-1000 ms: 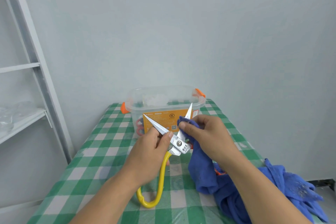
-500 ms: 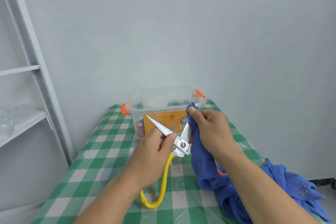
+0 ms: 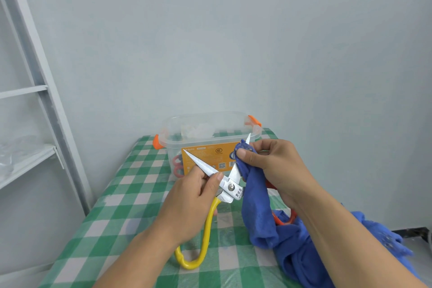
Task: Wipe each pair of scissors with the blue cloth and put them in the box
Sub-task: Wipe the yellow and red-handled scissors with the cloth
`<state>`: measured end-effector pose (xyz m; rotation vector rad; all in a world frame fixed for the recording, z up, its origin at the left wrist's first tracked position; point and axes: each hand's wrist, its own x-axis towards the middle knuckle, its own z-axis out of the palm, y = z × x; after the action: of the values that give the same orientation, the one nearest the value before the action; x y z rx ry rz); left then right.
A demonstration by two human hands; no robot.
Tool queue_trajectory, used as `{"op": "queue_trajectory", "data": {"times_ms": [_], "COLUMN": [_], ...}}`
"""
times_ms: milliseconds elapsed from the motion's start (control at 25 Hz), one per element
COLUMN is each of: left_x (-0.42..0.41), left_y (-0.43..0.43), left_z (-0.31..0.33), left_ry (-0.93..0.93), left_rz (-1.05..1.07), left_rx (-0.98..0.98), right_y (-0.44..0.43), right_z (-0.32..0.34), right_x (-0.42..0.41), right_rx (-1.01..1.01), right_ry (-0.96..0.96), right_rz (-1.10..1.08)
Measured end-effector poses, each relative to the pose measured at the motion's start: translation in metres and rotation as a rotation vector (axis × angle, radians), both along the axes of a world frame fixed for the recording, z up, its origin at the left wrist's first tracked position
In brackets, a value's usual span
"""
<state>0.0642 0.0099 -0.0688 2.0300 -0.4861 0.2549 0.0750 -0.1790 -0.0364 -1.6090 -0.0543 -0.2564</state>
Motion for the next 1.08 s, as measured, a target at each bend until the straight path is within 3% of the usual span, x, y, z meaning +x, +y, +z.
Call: {"op": "queue_trajectory", "data": {"times_ms": [280,640,1080], "left_x": [-0.003,-0.003,-0.003], "left_y": [-0.005,-0.004,-0.003], "left_z": [-0.001,0.000,-0.003], "left_ry": [-0.031,0.019,-0.023], "left_rz": [0.010,0.004,0.018], "left_rx": [0.008,-0.023,0.003], "right_y": [0.008,-0.007,0.010], "right_z": [-0.002,-0.003,-0.001], "right_x": [0.009,0.000,0.004], "right_rx": [-0.012,0.079,0.047], "right_ry": [-0.083,0.020,-0.057], "right_rz": [-0.132,0.082,-0.141]}}
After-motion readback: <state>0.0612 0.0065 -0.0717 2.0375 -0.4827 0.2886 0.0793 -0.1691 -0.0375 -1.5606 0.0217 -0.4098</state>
